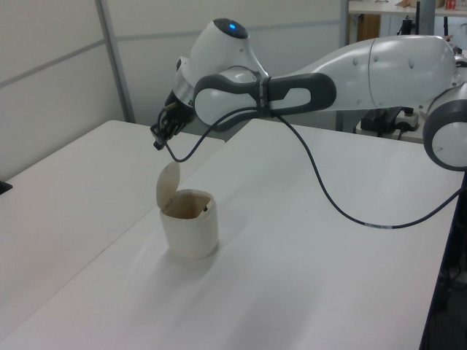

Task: Close the trash can
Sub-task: 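Push the cream lid down with the gripper onto the can rim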

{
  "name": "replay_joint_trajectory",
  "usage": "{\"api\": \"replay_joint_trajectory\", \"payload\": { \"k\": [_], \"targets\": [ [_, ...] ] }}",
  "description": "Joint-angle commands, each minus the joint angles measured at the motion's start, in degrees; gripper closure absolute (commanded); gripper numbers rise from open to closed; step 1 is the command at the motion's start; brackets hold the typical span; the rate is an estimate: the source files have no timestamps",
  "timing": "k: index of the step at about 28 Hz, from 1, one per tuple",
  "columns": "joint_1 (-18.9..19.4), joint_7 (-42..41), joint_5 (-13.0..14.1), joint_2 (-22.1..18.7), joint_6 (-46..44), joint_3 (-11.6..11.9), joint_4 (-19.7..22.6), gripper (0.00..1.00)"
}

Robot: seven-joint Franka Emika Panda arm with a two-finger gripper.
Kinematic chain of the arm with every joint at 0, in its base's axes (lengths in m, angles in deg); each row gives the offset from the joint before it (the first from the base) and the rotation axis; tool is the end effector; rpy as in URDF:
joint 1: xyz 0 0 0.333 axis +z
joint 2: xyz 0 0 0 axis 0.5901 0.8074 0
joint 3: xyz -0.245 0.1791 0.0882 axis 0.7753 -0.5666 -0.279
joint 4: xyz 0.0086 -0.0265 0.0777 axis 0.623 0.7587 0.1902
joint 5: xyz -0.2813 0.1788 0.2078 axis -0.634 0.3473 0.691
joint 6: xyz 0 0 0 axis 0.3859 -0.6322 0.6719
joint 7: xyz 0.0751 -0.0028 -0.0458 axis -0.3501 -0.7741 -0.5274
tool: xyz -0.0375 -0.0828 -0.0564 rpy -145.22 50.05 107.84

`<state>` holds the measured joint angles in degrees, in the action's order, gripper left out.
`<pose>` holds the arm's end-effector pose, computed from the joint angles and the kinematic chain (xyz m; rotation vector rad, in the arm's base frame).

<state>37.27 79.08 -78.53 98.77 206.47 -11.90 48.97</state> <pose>0.7363 0.0190 0.5556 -2.8757 0.0657 -1.0035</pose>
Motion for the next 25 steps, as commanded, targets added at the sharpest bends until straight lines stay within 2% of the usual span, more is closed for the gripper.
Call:
{"api": "replay_joint_trajectory", "payload": {
  "k": [1,11,25],
  "targets": [
    [0.4,0.1,-0.2,1.0,1.9,0.1,1.4,1.0],
    [0.4,-0.7,-1.3,0.8,0.4,0.1,3.7,1.0],
    [-0.2,-7.0,-1.1,0.5,-15.4,0.7,3.9,1.0]
  ]
}}
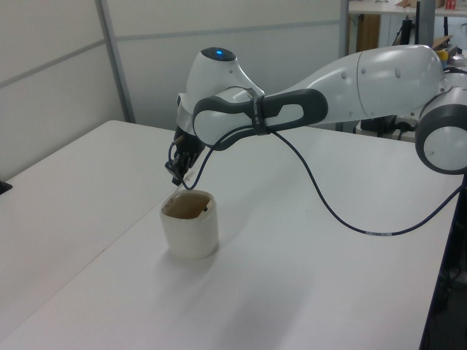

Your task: Close the trash can

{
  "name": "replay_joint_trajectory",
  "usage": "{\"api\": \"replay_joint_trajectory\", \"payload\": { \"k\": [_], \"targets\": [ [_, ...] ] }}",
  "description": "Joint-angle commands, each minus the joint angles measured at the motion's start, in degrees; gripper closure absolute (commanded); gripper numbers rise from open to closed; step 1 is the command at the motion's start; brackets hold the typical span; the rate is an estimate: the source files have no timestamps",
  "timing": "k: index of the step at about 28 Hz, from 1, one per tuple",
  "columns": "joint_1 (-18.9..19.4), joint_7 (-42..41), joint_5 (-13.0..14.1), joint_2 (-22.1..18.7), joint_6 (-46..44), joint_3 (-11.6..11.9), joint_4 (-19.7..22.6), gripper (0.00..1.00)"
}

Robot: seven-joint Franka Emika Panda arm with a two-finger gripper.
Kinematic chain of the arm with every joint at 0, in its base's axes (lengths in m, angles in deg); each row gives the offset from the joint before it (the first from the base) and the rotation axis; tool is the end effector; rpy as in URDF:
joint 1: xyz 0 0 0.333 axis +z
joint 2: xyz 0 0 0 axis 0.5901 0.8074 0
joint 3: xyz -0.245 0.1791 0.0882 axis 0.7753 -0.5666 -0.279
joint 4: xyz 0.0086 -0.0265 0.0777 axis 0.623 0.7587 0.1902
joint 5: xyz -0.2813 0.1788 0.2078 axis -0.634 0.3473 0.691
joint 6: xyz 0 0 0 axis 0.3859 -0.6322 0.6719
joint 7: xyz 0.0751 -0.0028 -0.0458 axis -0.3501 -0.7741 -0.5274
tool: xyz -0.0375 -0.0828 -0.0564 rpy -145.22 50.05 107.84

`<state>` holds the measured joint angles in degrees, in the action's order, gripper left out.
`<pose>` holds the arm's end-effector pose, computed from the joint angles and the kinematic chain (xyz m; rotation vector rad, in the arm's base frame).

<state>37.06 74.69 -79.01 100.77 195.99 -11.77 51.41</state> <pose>0.7319 0.0171 0.4840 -3.0090 -0.0537 -0.6323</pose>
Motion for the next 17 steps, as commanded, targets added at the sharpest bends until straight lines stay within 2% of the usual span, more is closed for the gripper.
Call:
{"api": "replay_joint_trajectory", "payload": {
  "k": [1,4,8,17],
  "targets": [
    [0.0,-3.3,-0.7,-1.5,-7.0,0.6,1.6,1.0],
    [-0.1,-3.6,-0.8,-1.5,-9.3,0.7,1.8,1.0],
    [-0.1,-3.3,-3.1,-1.4,-10.0,0.7,3.7,0.99],
    [0.1,-3.0,-5.6,-1.0,-10.0,0.7,7.3,0.97]
  ]
}}
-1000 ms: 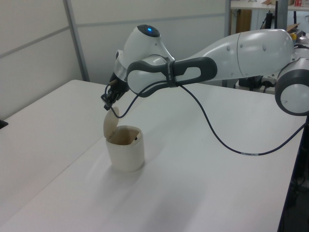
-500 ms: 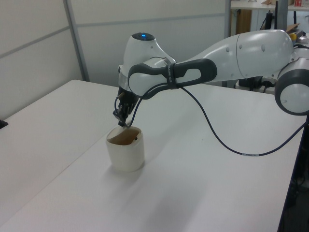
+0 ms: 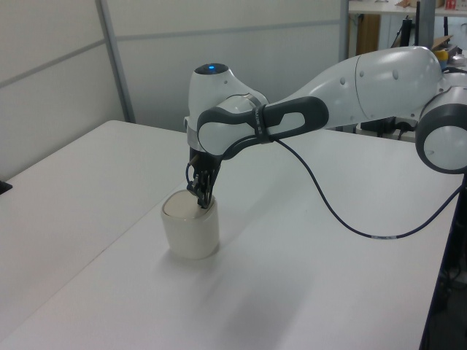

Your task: Close the trash can

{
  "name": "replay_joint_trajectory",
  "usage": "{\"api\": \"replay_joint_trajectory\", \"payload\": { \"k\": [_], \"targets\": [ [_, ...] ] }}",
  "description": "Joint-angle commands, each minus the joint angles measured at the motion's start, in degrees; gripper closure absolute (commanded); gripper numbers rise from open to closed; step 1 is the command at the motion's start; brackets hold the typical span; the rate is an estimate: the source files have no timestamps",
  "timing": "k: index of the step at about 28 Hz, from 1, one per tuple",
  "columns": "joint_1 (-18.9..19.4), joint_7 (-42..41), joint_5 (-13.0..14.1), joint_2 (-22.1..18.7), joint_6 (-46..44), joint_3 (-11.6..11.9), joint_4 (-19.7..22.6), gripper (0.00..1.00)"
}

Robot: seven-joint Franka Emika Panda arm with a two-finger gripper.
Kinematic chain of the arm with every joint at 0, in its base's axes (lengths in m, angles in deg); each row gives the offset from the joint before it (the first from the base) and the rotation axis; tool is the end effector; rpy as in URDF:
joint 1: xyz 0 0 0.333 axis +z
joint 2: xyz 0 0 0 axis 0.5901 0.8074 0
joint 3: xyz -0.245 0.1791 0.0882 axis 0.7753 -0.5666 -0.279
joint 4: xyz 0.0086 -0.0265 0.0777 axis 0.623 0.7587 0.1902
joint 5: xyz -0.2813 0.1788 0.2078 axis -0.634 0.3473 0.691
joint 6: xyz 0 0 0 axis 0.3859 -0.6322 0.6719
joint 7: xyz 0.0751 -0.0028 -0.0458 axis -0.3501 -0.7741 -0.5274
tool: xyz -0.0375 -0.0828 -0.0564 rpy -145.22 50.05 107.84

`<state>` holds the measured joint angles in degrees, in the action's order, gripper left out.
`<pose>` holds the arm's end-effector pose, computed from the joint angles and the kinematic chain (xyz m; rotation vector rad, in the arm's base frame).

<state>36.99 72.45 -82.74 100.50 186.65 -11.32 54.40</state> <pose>0.7131 0.0100 0.4419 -3.1169 -0.1557 -0.3179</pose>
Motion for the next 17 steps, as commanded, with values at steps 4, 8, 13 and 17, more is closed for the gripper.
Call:
{"api": "replay_joint_trajectory", "payload": {
  "k": [4,8,13,17],
  "targets": [
    [0.1,-0.8,-2.0,-0.7,-0.7,0.2,4.3,0.97],
    [-0.6,-1.2,-1.0,-1.4,-0.9,0.2,3.6,0.97],
    [-2.8,-1.2,5.3,-3.8,-4.9,0.2,0.5,0.93],
    [-3.7,-2.4,7.3,-6.7,-7.0,0.2,0.0,0.93]
  ]
}}
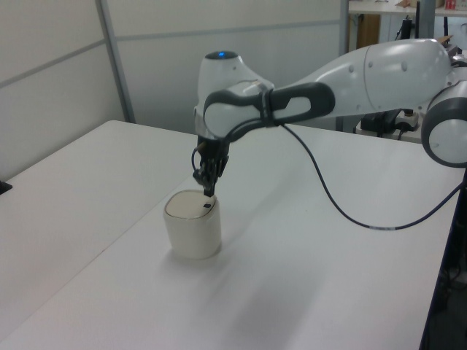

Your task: Close the trash can

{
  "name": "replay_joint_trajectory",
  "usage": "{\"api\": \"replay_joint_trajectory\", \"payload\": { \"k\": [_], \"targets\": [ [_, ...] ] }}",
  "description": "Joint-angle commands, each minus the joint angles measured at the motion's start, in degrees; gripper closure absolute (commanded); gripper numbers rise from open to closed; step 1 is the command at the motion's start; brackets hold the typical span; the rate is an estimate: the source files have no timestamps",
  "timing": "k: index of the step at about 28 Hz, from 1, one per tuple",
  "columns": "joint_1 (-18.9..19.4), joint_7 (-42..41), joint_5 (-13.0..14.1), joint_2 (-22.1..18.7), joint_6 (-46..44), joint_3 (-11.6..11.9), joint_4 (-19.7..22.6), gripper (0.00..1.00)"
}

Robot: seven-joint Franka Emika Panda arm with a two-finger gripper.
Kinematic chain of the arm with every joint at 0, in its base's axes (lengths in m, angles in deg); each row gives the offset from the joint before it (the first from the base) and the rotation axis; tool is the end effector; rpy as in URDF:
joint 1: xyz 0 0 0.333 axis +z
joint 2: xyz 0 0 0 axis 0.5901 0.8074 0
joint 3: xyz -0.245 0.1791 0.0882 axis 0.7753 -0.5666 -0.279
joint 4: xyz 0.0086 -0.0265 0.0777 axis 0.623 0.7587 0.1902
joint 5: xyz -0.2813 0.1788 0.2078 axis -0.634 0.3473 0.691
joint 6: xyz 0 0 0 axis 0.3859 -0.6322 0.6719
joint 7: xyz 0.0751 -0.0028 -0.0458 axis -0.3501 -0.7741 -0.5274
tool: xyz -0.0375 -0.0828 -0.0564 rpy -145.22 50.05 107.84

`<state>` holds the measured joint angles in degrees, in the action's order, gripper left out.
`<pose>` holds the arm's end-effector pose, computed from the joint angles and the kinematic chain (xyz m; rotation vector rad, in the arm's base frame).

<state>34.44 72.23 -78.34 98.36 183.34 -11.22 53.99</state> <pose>0.7044 -0.0182 0.4660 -3.0557 -0.0445 -0.2980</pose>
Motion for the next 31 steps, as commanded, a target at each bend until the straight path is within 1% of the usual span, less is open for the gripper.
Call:
{"api": "replay_joint_trajectory", "payload": {
  "k": [1,3,4,6,9,10,11,13,14,17,19,20,23,24,25,27,31],
  "targets": [
    [-1.2,-2.2,2.8,-5.2,-4.0,0.1,0.4,0.92],
    [-1.1,-2.0,2.6,-6.3,-5.0,0.1,0.4,0.89],
    [-1.1,-2.0,2.0,-7.2,-7.1,0.1,0.4,0.89],
    [-1.2,-2.0,1.9,-8.0,-9.8,0.2,0.4,0.88],
    [-1.2,-1.9,0.3,-8.8,-13.4,0.3,0.4,0.85],
    [-1.3,-1.7,-0.8,-9.0,-15.2,0.3,0.3,0.8],
    [-1.3,-1.6,-1.3,-9.3,-15.9,0.4,0.3,0.77],
    [-1.3,-1.4,-2.1,-9.4,-16.9,0.8,0.3,0.72],
    [-1.3,-1.0,-2.8,-9.5,-17.3,1.3,0.3,0.67],
    [-1.2,-0.2,-3.9,-9.5,-18.6,1.3,0.3,0.6],
    [-1.2,0.0,-4.9,-9.7,-20.1,1.3,0.3,0.51],
    [-1.0,0.0,-6.2,-10.1,-21.5,1.1,0.3,0.43],
    [-0.7,0.1,-8.2,-10.4,-23.4,0.8,0.3,0.28],
    [-0.7,0.0,-8.6,-10.7,-23.8,0.8,0.3,0.21],
    [-0.7,0.0,-8.9,-10.9,-23.9,0.6,0.3,0.11],
    [-0.7,0.0,-9.0,-10.9,-23.9,0.5,0.3,0.01],
    [-0.7,-0.5,-9.0,-10.7,-23.7,0.5,0.3,0.0]
  ]
}}
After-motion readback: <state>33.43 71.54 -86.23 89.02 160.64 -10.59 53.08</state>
